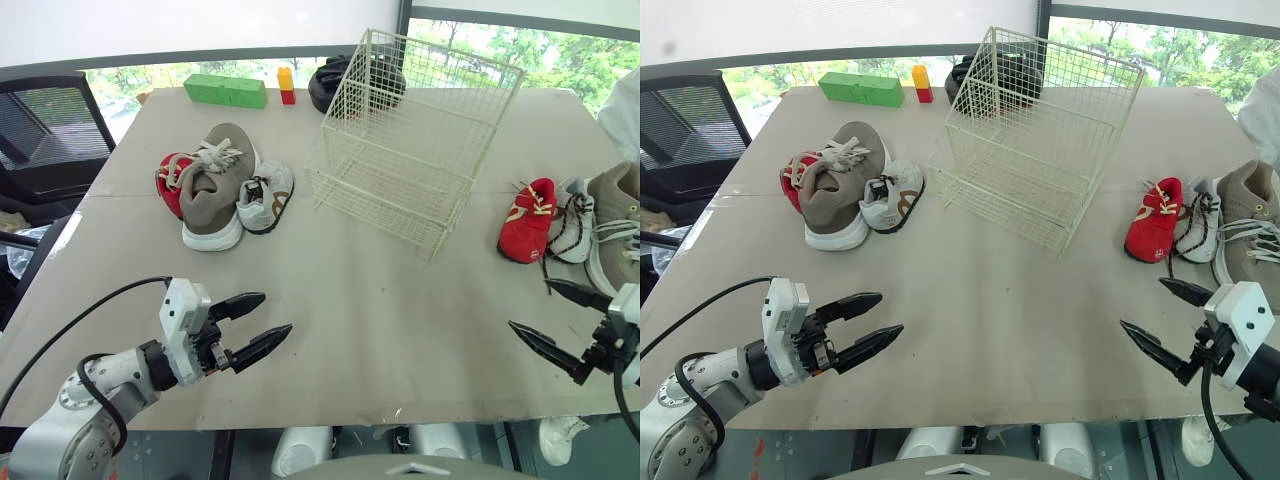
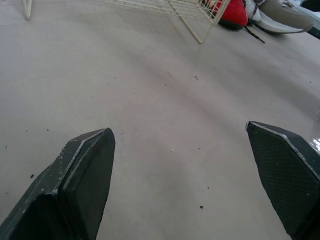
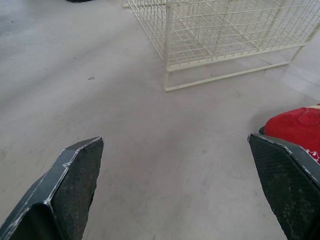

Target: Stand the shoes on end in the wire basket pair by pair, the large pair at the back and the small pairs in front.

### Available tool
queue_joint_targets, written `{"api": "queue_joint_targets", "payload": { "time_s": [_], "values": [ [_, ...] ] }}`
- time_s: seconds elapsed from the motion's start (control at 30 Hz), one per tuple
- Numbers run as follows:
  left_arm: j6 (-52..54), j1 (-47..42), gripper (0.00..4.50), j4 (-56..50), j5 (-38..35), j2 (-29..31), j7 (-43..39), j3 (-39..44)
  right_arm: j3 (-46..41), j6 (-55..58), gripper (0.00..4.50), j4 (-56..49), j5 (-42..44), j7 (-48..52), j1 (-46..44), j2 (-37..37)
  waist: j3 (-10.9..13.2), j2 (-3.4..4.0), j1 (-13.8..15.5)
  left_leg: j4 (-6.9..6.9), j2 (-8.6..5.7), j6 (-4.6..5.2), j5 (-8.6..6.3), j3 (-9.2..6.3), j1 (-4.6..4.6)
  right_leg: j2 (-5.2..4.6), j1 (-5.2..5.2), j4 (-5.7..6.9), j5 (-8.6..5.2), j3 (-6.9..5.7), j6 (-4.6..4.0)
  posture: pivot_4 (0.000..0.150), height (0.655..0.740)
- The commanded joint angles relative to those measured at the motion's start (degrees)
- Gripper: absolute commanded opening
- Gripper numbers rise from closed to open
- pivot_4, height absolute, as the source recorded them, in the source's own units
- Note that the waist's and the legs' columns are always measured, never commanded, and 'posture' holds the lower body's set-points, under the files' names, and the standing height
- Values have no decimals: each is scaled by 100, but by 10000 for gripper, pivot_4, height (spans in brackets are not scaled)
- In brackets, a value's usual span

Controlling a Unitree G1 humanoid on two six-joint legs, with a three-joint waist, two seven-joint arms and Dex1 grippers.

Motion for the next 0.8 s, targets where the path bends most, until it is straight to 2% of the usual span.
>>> {"api": "queue_joint_targets", "payload": {
  "time_s": [0.03,0.1,0.23,0.33,0.4,0.5,0.6,0.73,0.77,0.8],
  "values": [
    [-12,-290,45000,-303,-121,-72,244,95,203,187,44918,-342,135,-346,-284,16,0,0,0,0,0,0,0,0,0,0,0,0,0,0,0,1500,7400],
    [127,-661,45000,-391,-378,-277,610,37,729,779,44918,-925,303,-1003,-827,-42,0,-1,-1,2,1,0,0,0,-1,0,-1,1,0,0,0,1500,7400],
    [298,-876,45000,-677,-645,-326,714,-25,1368,2011,44918,-1659,1468,-2044,-2428,-468,2,5,-45,7,8,-1,1,6,1,-3,-5,3,10,-11,-9,1500,7400],
    [113,-844,45000,-832,-705,-323,486,19,2244,3249,44918,-1695,1536,-2986,-4391,-809,8,4,-47,4,12,-3,0,5,-2,0,-9,0,10,-22,-10,1500,7400],
    [-10,-772,45000,-901,-621,-301,357,0,2769,4341,44918,-1260,1570,-3605,-5611,-681,12,4,-35,5,9,-7,3,11,-23,-2,-33,1,11,-18,-13,1500,7400],
    [-46,-778,45000,-1008,-491,-384,575,-75,3477,5394,44918,-417,1638,-3732,-6904,-279,10,-9,24,3,9,-20,11,2,-30,-2,-36,-1,11,-27,-17,1500,7400],
    [-40,-763,45000,-1139,-399,-478,780,-180,4264,5995,44918,568,1075,-3983,-7729,198,10,-8,-12,2,3,-10,5,2,-38,-15,-36,-5,11,-32,-18,1500,7400],
    [-177,-687,45000,-1362,-361,-617,873,-268,5213,5939,44918,1864,296,-3880,-8364,566,11,-8,-39,2,-7,-6,4,9,-37,-23,-38,-6,12,-24,-17,1500,7400],
    [-278,-640,45000,-1415,-392,-648,798,-235,5374,5890,39815,2035,158,-3793,-8455,583,11,-8,-42,2,-9,-9,6,12,-38,-24,-39,-6,12,-23,-17,1500,7400],
    [-350,-588,45000,-1452,-448,-686,763,-165,5458,5873,37757,2155,94,-3679,-8536,603,10,-8,-39,1,-9,-17,10,10,-41,-23,-42,-6,13,-24,-16,1500,7400]
  ]
}}
